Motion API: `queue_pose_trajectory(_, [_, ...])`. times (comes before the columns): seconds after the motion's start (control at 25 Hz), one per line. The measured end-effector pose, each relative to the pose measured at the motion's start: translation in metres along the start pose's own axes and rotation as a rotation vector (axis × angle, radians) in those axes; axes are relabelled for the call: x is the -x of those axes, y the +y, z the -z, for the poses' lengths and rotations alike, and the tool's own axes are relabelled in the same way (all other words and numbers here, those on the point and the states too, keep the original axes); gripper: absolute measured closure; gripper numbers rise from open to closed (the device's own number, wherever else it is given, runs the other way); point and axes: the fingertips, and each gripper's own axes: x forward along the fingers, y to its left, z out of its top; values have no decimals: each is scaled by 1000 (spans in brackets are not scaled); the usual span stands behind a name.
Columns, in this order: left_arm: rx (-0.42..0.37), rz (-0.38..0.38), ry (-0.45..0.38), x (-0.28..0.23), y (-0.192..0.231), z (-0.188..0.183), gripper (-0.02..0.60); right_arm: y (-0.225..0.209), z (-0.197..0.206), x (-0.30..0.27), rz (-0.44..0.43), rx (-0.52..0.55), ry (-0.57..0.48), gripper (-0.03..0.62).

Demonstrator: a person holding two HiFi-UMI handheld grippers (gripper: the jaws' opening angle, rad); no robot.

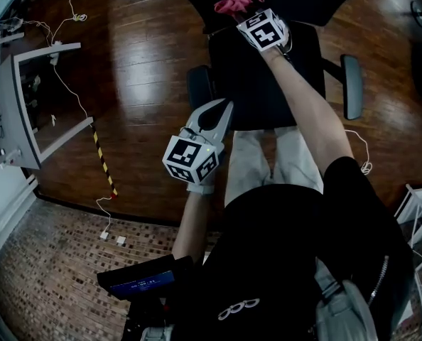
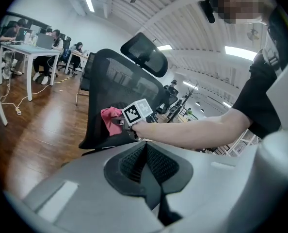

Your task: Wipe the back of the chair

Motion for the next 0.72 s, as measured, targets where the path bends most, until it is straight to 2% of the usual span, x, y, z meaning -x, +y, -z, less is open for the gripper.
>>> queue_pose_trajectory(0.24, [-32, 34, 32, -33, -30, 2, 589, -70, 47, 38, 68, -38, 16, 552])
queue_pose_trajectory(0.44, [-42, 59, 54, -50, -50, 2, 589, -140, 91, 77, 185, -139, 57, 553])
queue_pose_trajectory(0.72, [-70, 90, 76, -74, -72, 3, 589, -205, 140, 121, 285, -230, 84, 553])
